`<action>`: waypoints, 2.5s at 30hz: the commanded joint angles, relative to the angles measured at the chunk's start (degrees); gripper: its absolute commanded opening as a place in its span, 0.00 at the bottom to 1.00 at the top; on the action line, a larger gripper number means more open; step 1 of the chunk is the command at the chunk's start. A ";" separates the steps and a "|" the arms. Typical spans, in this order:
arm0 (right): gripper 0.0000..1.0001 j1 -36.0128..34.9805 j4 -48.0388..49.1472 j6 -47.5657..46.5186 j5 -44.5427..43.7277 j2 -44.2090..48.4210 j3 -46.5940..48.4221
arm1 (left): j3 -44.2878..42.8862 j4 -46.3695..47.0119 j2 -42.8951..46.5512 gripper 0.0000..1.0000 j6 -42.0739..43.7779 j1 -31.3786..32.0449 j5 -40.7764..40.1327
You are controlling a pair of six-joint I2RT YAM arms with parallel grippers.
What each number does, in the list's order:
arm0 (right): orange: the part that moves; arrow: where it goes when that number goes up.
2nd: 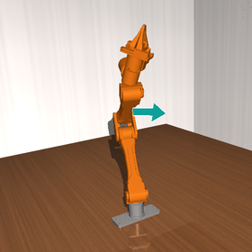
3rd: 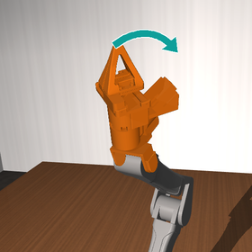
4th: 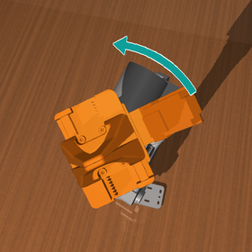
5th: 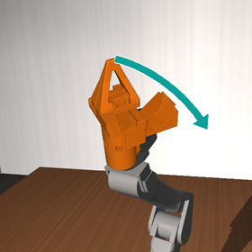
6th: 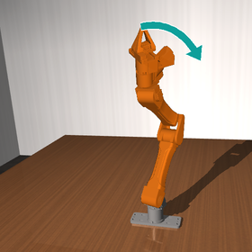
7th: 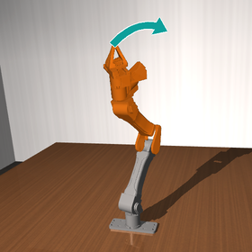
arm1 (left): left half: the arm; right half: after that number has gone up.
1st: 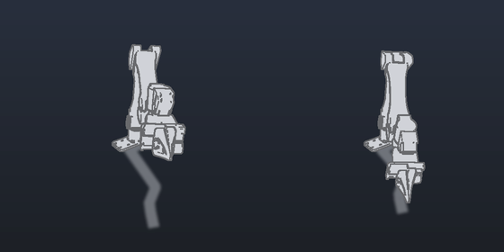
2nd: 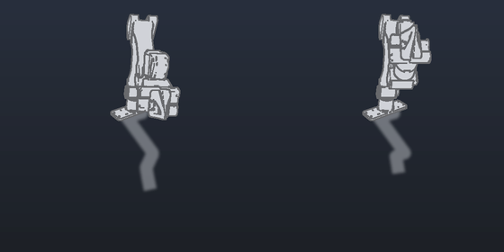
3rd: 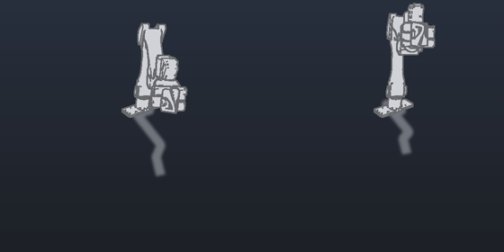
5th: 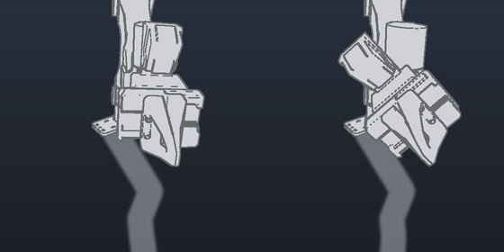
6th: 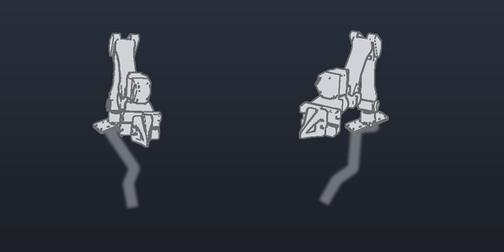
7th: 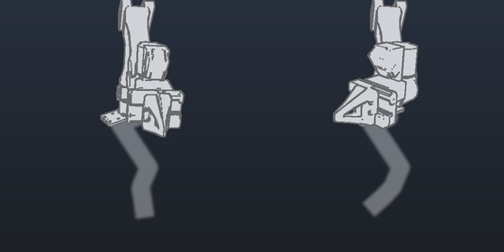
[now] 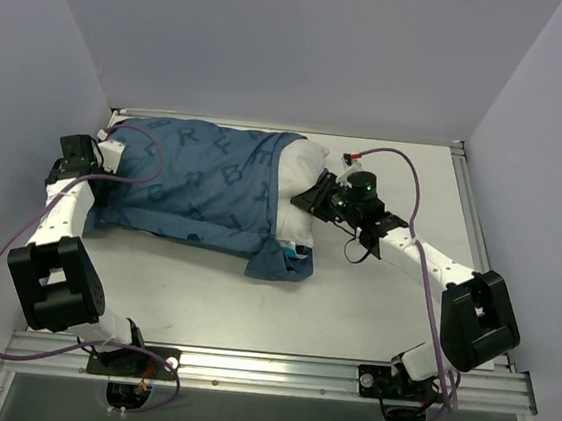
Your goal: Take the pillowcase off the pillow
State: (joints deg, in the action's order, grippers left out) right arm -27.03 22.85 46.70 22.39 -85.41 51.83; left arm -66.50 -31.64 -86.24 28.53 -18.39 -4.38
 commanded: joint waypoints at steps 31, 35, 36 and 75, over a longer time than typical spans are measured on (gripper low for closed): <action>0.00 24.68 -14.25 -8.12 4.51 28.63 -18.87 | -26.14 5.62 -19.77 0.15 -1.55 0.98 -17.07; 0.00 20.79 -12.22 -7.32 4.59 26.27 -19.23 | -24.99 -1.82 -13.37 0.74 -3.31 2.31 -2.71; 0.00 19.74 -13.00 -8.45 5.37 25.39 -18.88 | -24.82 -3.07 -11.52 0.81 -3.57 2.66 0.22; 0.00 -5.49 -22.68 -8.82 4.42 30.47 -26.26 | -62.61 -22.42 -36.55 0.10 -2.86 52.41 10.45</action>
State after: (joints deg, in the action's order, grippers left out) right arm -31.66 6.85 36.53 25.82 -58.17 27.29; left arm -126.80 -55.92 -124.62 27.22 36.12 9.54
